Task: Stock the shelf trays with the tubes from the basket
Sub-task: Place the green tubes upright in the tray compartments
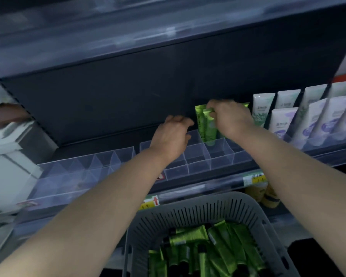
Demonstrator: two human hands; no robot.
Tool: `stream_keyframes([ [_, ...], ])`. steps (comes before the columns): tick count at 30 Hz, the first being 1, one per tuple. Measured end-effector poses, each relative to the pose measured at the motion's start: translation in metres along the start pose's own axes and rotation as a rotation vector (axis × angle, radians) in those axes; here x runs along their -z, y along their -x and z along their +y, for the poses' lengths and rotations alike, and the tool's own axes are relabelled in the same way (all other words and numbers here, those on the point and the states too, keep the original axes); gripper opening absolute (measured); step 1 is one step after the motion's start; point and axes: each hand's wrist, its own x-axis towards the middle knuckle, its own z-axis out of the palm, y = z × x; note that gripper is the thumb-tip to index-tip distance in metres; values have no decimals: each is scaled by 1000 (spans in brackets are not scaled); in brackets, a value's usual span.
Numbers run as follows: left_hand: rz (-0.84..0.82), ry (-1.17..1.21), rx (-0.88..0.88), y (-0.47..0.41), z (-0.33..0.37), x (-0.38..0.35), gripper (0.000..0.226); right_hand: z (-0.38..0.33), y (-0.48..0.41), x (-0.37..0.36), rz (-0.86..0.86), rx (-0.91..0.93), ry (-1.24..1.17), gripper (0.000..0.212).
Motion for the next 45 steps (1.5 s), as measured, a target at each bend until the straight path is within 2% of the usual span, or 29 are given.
stream_keyframes([
  [7,-23,-3,-15,8,1,4,44,0,1,-7,15,14,31,37],
  [16,-16,32,-53,30,14,2,41,-5,36,-2,247,147,41,41],
  [21,-28,-26,-117,60,18,-11,40,-7,85,-20,195,183,30,40],
  [25,-22,-4,-185,97,22,-33,36,-6,136,-46,146,172,-40,31],
  [27,-38,28,-188,117,23,-47,36,-3,161,-62,99,170,-51,26],
  [31,-116,96,-119,156,26,-76,37,4,205,-99,-97,131,-38,31],
  [39,-459,224,130,217,34,-138,39,28,248,-135,-578,-130,-13,41],
  [45,-521,280,152,221,52,-162,36,27,260,-146,-830,-217,80,44],
])
